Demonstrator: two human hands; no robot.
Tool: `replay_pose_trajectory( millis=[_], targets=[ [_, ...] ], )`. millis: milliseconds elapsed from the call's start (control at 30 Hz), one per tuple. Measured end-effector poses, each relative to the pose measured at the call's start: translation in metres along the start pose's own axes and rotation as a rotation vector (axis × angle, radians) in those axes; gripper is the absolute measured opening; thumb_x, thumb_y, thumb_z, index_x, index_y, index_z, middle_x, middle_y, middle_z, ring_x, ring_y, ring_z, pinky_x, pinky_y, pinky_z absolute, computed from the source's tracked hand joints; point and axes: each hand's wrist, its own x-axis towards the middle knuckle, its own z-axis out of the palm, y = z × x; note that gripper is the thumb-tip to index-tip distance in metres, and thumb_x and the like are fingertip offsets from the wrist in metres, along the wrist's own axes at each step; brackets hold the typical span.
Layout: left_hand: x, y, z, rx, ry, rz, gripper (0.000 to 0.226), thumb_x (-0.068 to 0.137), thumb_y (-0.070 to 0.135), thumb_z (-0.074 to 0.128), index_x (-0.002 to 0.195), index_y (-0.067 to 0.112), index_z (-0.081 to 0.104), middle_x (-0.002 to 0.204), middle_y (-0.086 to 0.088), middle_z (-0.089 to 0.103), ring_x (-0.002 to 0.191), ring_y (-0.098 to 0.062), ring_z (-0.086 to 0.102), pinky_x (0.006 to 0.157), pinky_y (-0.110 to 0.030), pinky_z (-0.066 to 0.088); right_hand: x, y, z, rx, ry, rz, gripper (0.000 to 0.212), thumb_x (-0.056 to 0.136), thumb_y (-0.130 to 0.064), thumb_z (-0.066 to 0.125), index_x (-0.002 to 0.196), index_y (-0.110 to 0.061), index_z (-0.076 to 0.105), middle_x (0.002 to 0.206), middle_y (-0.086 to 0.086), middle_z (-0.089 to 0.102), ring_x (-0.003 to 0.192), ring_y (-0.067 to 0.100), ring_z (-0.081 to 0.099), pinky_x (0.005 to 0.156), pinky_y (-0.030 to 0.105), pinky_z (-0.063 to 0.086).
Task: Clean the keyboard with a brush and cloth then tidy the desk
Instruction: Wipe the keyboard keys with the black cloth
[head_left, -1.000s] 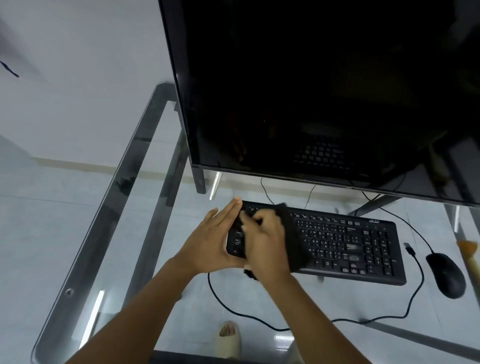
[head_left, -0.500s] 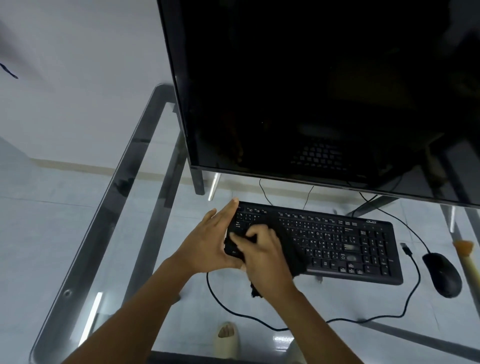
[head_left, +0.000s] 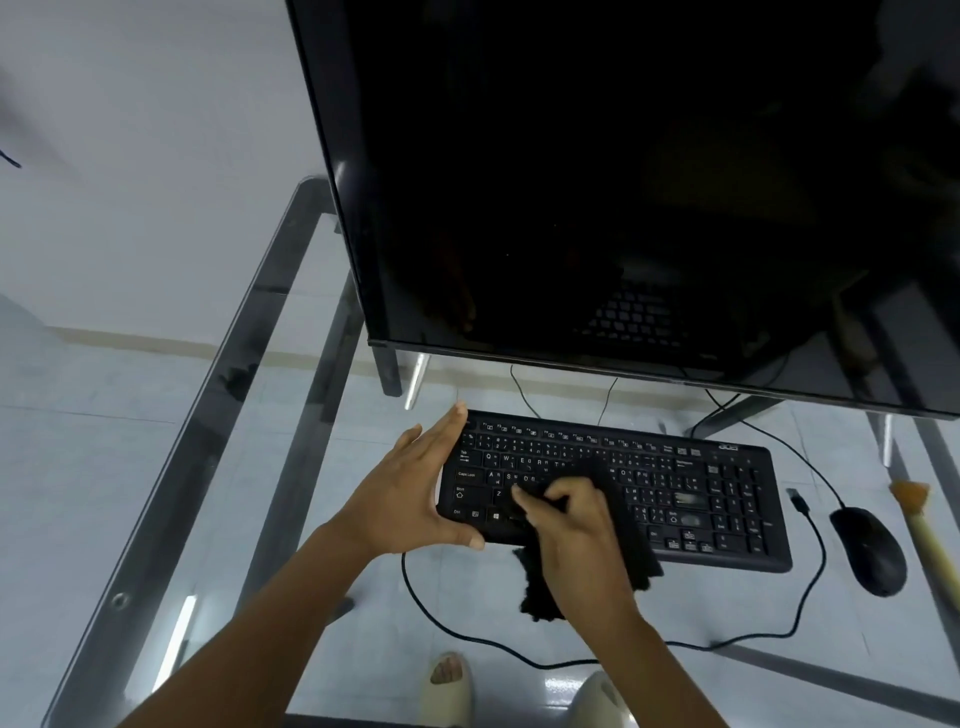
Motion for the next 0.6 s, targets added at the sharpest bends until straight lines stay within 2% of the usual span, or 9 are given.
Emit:
replay_pose_trajectory(
  millis=[67, 133, 200, 267, 300, 367, 467, 533, 600],
  targets=[
    [0.0, -0.001, 0.002, 0.013, 0.014, 0.001, 0.137, 0.057, 0.073, 0.074, 0.151, 0.027, -0.013, 0.16, 0.014, 0.003, 0.138, 0.016, -0.006, 0.113, -0.015, -0.011, 0.0, -0.008, 0.002, 0.053, 0.002, 0.081, 0.033, 0.083, -0.007, 0.072, 0.112, -0.022, 0.068, 0.104, 0.001, 0.047, 0.089, 0.022, 0.053, 0.071, 0.025, 0.054],
    [0.001, -0.003, 0.004, 0.021, 0.02, 0.003, 0.136, 0.058, 0.07, 0.075, 0.152, 0.024, -0.011, 0.161, 0.013, 0.002, 0.143, 0.006, 0.001, 0.118, -0.024, -0.004, 0.005, -0.032, 0.017, 0.151, -0.07, 0.105, 0.017, 0.091, -0.025, 0.06, 0.107, -0.025, 0.067, 0.103, -0.006, 0.044, 0.094, 0.016, 0.05, 0.076, 0.014, 0.045],
    [0.0, -0.004, 0.005, 0.028, 0.022, 0.018, 0.134, 0.059, 0.067, 0.076, 0.152, 0.021, -0.009, 0.161, 0.012, 0.002, 0.145, 0.002, 0.004, 0.12, -0.031, 0.002, 0.009, -0.046, 0.024, 0.196, -0.158, 0.019, 0.028, 0.091, -0.035, 0.046, 0.105, -0.025, 0.068, 0.104, -0.006, 0.049, 0.095, 0.013, 0.05, 0.078, 0.017, 0.043],
    [0.0, -0.003, 0.004, 0.029, 0.017, 0.007, 0.135, 0.058, 0.069, 0.075, 0.152, 0.022, -0.01, 0.161, 0.013, 0.0, 0.144, 0.004, 0.002, 0.119, -0.028, -0.001, 0.012, -0.036, 0.011, 0.146, -0.193, -0.058, 0.037, 0.09, -0.041, 0.043, 0.109, -0.024, 0.069, 0.104, -0.003, 0.051, 0.093, 0.011, 0.05, 0.078, 0.02, 0.047],
    [0.0, -0.003, 0.004, 0.027, 0.013, 0.0, 0.136, 0.057, 0.071, 0.075, 0.152, 0.023, -0.01, 0.161, 0.013, -0.001, 0.144, 0.005, 0.0, 0.117, -0.024, -0.005, 0.012, -0.024, 0.002, 0.121, -0.17, -0.052, 0.034, 0.091, -0.038, 0.048, 0.109, -0.023, 0.071, 0.103, -0.002, 0.053, 0.092, 0.012, 0.051, 0.078, 0.022, 0.049],
    [0.0, -0.003, 0.004, 0.023, 0.012, -0.007, 0.135, 0.058, 0.072, 0.074, 0.152, 0.024, -0.012, 0.16, 0.014, -0.001, 0.143, 0.007, -0.002, 0.114, -0.018, -0.01, 0.009, -0.003, -0.013, 0.099, -0.055, 0.065, 0.02, 0.088, -0.019, 0.066, 0.105, -0.022, 0.075, 0.099, -0.004, 0.055, 0.088, 0.014, 0.055, 0.078, 0.025, 0.05],
    [-0.001, -0.005, 0.005, 0.036, 0.031, -0.006, 0.135, 0.058, 0.072, 0.073, 0.152, 0.023, -0.01, 0.16, 0.013, 0.002, 0.143, 0.008, -0.002, 0.113, -0.015, -0.011, 0.006, -0.013, -0.005, 0.081, 0.056, 0.208, 0.024, 0.082, -0.006, 0.074, 0.101, -0.019, 0.076, 0.1, -0.004, 0.054, 0.088, 0.012, 0.055, 0.081, 0.023, 0.052],
    [-0.001, -0.005, 0.007, 0.046, 0.046, 0.001, 0.134, 0.058, 0.069, 0.075, 0.153, 0.021, -0.008, 0.16, 0.011, 0.006, 0.141, 0.011, -0.001, 0.113, -0.013, -0.008, 0.008, -0.04, 0.012, 0.142, 0.002, 0.168, 0.02, 0.085, -0.007, 0.07, 0.101, -0.016, 0.075, 0.102, 0.0, 0.053, 0.089, -0.002, 0.047, 0.081, 0.01, 0.043],
    [-0.001, -0.002, 0.005, 0.026, 0.054, 0.005, 0.131, 0.06, 0.062, 0.078, 0.153, 0.02, -0.005, 0.16, 0.011, 0.01, 0.133, 0.022, -0.007, 0.11, -0.008, -0.008, 0.018, -0.054, 0.017, 0.194, -0.128, 0.066, 0.018, 0.09, -0.013, 0.063, 0.104, -0.016, 0.073, 0.104, 0.001, 0.053, 0.09, -0.005, 0.043, 0.079, 0.008, 0.04]
  ],
)
